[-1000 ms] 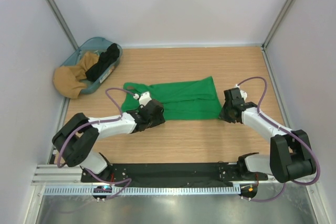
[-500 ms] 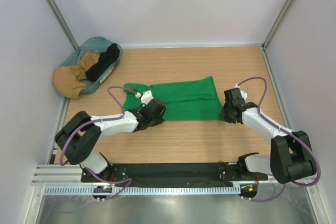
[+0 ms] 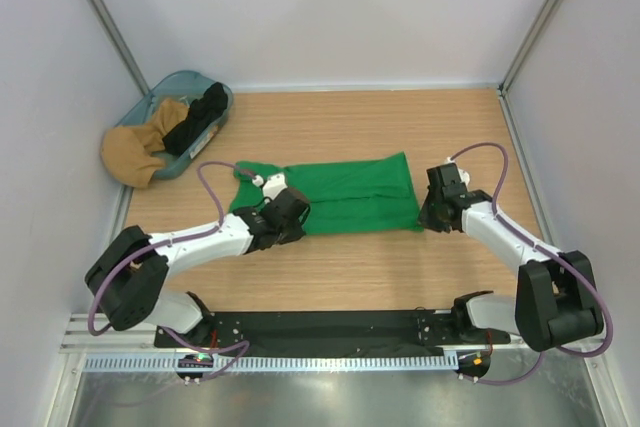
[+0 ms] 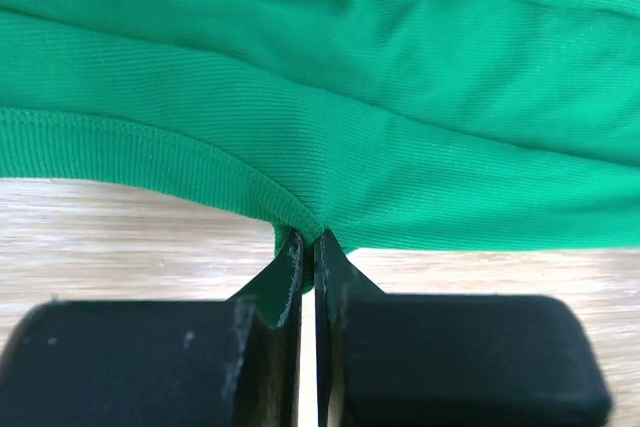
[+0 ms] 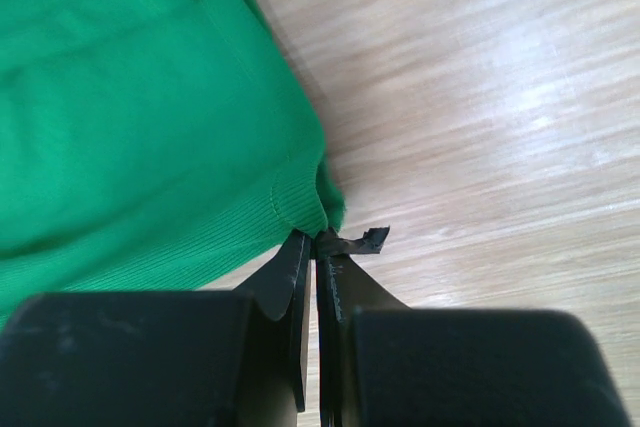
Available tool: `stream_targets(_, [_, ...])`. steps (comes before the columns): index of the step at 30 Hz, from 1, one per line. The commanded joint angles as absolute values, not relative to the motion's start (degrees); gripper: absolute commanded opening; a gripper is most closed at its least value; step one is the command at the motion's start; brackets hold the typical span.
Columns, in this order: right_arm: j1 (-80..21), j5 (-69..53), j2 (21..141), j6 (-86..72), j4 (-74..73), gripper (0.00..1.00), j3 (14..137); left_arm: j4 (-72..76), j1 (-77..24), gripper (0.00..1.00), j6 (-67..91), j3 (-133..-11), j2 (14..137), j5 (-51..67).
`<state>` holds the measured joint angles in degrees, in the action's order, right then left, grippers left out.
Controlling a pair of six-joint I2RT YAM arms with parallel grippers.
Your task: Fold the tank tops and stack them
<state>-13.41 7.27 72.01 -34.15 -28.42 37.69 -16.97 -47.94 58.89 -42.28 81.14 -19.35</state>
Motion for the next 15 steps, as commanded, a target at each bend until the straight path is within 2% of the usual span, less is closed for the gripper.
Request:
stream_targets(1, [-13.6, 7.6, 71.4, -32.5, -29.3, 0.01, 43.0, -21.7, -47.9, 0.0, 55.6, -48.6, 81.7, -21.4])
stream_targets(15, [-13.6, 10.1, 82.7, -31.8, -31.0, 0.01, 58.7, -25.5, -39.0, 0.0, 48.1, -59.1, 87.8, -19.9])
